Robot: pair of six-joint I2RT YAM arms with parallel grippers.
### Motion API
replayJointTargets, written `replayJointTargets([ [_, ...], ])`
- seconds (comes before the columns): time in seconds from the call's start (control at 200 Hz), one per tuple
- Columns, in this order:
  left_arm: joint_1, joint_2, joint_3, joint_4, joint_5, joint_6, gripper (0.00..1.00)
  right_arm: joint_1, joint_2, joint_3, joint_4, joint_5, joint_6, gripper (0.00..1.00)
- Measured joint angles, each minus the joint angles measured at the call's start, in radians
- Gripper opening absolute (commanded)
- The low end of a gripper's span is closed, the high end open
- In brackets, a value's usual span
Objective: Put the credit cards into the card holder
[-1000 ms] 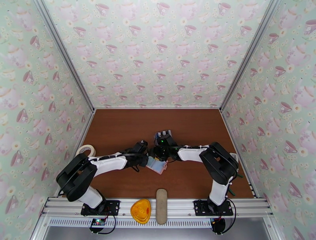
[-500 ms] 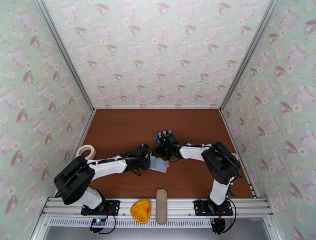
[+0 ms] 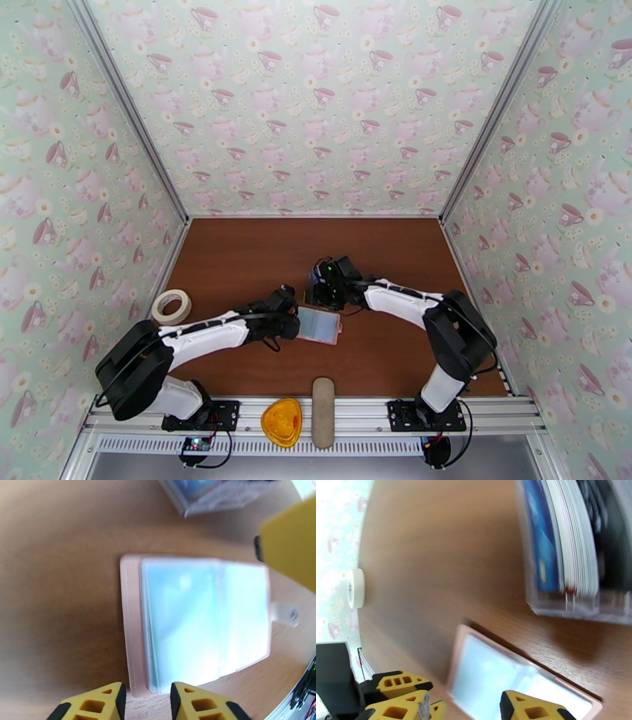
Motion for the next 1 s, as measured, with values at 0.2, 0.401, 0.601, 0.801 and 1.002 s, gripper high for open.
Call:
replayJointTargets([
  [0.2, 0.073, 0.015, 0.129, -0.013, 0.009, 0.043, 0.43, -0.027, -0.021, 0.136, -0.186, 0.172, -0.087, 0.54],
  [0.401, 0.144, 0.167, 0.277, 0.024, 0.084, 0.065, 0.43, -0.092, -0.018, 0.203, -0.306, 0.305, -0.168, 0.54],
  [0.601, 0.158, 0.316, 0.380, 0.066, 0.178, 0.063, 0.43, -0.147, 0.034, 0.277, -0.358, 0.357, -0.241, 0.55],
  [0.801, 0.159, 0.404, 0.439, 0.100, 0.244, 0.038, 0.43, -0.175, 0.100, 0.332, -0.386, 0.374, -0.304, 0.55],
  [1.002, 0.162, 0.465, 0.464, 0.124, 0.289, 0.010, 0.43, -0.182, 0.137, 0.342, -0.401, 0.377, -0.335, 0.56],
])
